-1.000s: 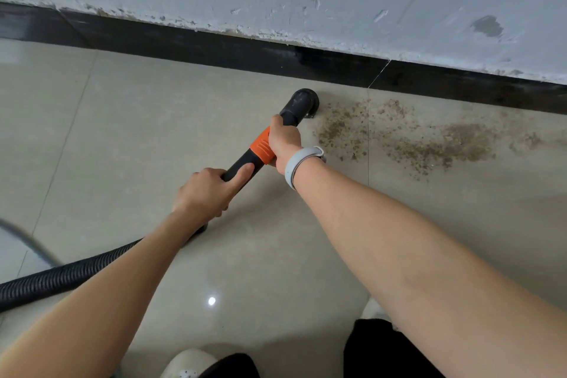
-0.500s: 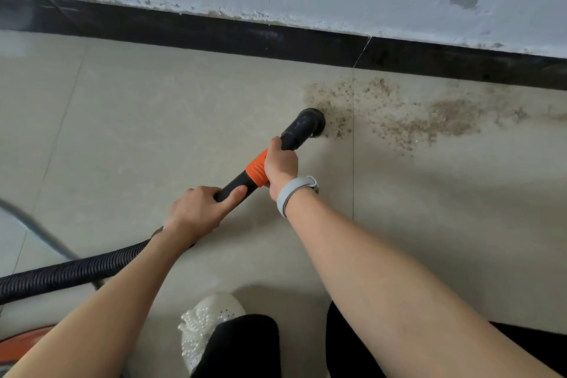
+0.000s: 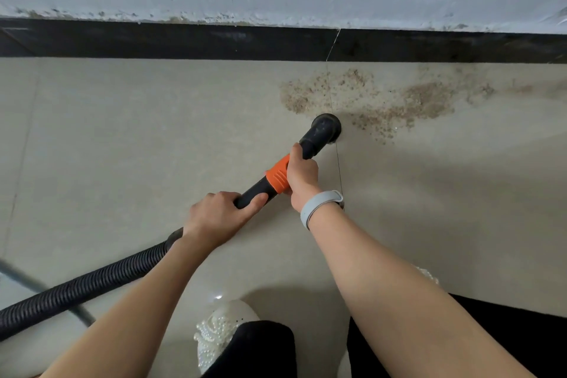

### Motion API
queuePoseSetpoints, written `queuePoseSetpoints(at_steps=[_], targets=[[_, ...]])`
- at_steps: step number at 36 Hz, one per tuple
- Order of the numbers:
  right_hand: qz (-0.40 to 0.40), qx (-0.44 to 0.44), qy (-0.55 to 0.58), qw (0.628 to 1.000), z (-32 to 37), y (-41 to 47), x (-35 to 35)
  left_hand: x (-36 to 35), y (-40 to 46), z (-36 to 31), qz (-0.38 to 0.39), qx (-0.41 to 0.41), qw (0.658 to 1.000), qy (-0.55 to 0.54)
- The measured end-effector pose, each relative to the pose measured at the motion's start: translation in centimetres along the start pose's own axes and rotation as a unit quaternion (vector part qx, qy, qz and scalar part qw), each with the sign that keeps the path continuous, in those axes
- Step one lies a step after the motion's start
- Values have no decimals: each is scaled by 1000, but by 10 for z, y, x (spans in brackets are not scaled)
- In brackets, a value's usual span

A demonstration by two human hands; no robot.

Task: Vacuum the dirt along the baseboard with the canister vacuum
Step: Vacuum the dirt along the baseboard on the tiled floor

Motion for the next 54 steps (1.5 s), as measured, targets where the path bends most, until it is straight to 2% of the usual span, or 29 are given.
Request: queuePoseSetpoints(at_steps=[10,22,35,43,54], targets=[[-14,7,25,1000,12,13,3,2,16,-7,-2,-7,1000,30],[22,34,-19,999,12,0,-56,23,-7,34,-78,57,995,-17],[30,64,-138,988,68,-5,-86,45,20,52,-125,105,982,-92],[23,62,-134,989,97,0,-72,47,53,32,-105,89,985,-100],[13,45,-80,996,59,12,-49,21,31,15,-86,70,991,-80]])
Point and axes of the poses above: each hand's wrist, its own y-axis towards the middle knuckle, its own x-axis out of the back of the hand, z = x × y, the point moved 7 cm from there along y, towards the middle knuckle, and after that the axes turned 15 degrees about -x, right-handed, at the moved point
